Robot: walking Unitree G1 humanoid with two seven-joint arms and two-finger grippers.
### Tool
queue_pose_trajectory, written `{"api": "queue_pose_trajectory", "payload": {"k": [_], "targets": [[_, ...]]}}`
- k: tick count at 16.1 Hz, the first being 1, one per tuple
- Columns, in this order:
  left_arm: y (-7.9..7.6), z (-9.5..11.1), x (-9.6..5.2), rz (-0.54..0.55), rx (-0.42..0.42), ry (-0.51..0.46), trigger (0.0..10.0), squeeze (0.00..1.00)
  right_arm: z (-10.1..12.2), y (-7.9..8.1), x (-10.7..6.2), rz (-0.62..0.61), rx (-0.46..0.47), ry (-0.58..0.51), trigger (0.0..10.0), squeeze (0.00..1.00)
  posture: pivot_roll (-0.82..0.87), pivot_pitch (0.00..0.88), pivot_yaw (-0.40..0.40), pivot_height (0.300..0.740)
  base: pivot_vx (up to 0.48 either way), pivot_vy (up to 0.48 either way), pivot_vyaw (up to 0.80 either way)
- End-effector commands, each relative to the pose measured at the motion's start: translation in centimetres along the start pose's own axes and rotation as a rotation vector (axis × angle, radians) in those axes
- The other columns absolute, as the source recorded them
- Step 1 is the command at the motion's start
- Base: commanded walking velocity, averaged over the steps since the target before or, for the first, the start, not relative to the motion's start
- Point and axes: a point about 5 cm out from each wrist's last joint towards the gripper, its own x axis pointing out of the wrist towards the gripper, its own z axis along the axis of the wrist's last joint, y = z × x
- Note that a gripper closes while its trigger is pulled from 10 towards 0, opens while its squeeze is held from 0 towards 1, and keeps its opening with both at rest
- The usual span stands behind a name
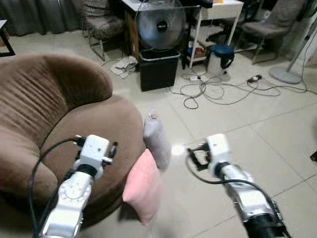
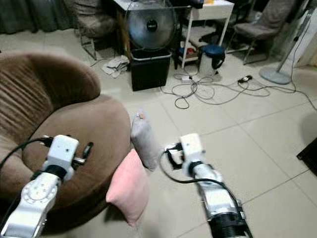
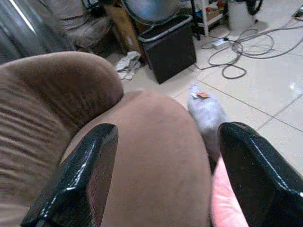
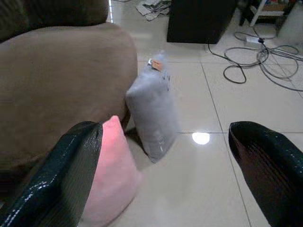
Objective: Move the pillow to the sofa from floor
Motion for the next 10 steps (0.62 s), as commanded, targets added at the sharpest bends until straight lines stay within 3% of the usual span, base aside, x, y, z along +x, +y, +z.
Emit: {"api": "queue_pose_trajectory", "payload": {"k": [1, 2, 5, 10], "targets": [[-0.35, 0.15, 0.11, -0.017, -0.002, -0.004, 10.0, 0.00, 0.49, -1.04, -0.24, -0.022, -0.017, -0.020, 10.0, 0.00, 0.13, 0.000, -0.015, 0.740, 0.251, 0.000, 0.00], [-0.32, 0.12, 0.08, -0.017, -0.001, -0.004, 10.0, 0.00, 0.47, -0.91, -0.26, -0.012, -0.027, -0.019, 10.0, 0.00, 0.13, 0.000, -0.015, 0.740, 0.259, 0.000, 0.00], [-0.22, 0.14, 0.05, -0.018, 0.000, -0.005, 10.0, 0.00, 0.38, -0.68, -0.26, -0.015, -0.018, -0.019, 10.0, 0.00, 0.14, 0.000, -0.012, 0.740, 0.260, 0.000, 0.69], [-0.17, 0.25, 0.16, -0.025, 0.003, -0.010, 10.0, 0.00, 0.24, -0.90, -0.31, -0.031, 0.007, -0.015, 10.0, 0.00, 0.13, 0.000, -0.008, 0.740, 0.289, 0.000, 0.00]]}}
